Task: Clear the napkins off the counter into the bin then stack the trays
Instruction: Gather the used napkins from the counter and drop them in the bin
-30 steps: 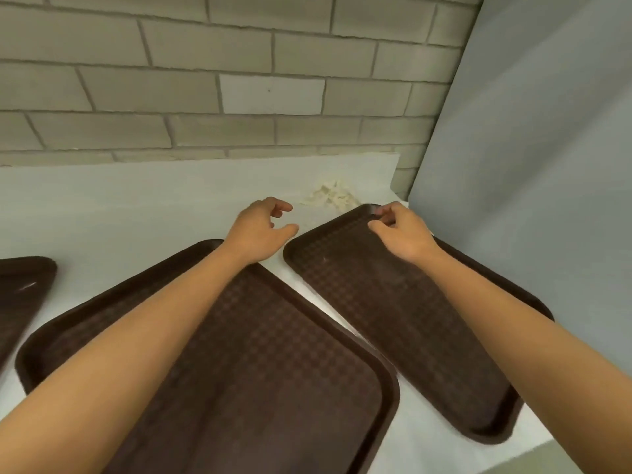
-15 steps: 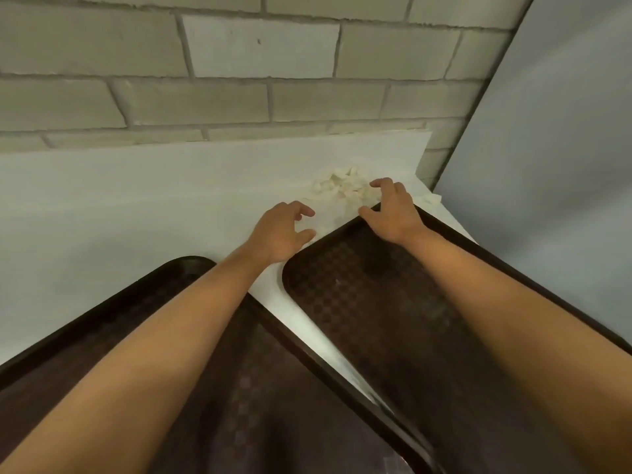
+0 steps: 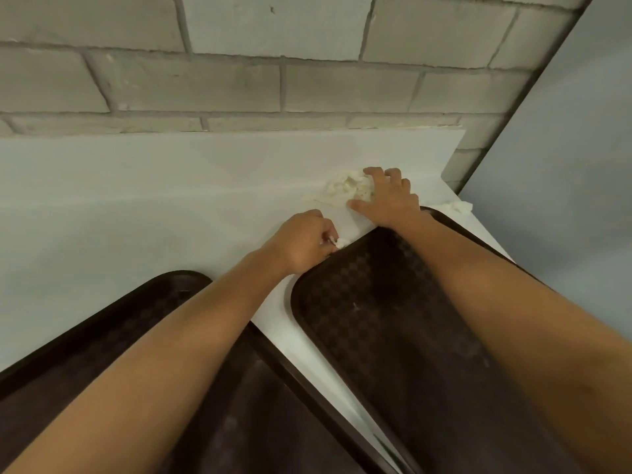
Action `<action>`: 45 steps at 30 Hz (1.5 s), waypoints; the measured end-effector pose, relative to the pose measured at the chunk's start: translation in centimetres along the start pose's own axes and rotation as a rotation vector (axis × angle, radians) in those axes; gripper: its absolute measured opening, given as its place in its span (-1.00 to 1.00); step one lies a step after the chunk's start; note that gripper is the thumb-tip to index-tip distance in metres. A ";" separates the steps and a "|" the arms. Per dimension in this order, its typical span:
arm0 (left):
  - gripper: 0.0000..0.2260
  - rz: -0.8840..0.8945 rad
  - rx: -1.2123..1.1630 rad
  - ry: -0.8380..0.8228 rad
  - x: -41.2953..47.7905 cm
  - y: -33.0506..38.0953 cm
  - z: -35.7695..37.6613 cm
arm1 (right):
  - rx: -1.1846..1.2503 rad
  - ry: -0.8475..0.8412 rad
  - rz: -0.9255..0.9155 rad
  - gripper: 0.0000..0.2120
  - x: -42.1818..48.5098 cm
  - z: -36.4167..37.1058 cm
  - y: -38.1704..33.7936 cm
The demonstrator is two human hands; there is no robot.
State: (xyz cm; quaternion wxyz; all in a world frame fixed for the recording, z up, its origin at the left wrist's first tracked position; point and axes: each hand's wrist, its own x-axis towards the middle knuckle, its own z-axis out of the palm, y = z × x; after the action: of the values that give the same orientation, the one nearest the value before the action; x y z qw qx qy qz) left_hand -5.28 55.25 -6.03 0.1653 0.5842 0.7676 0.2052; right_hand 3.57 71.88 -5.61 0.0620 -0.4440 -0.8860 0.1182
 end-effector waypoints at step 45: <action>-0.88 -0.335 -0.583 0.519 -9.1 4.1 -2.8 | 0.469 0.277 -0.320 -0.93 -12.3 -6.4 -4.1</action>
State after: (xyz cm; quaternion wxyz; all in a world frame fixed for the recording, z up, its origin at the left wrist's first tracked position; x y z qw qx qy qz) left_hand -0.91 47.11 -1.37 0.1557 0.3094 0.7779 0.5242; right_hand 9.11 60.65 1.62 0.3007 -0.2845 -0.8762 0.2466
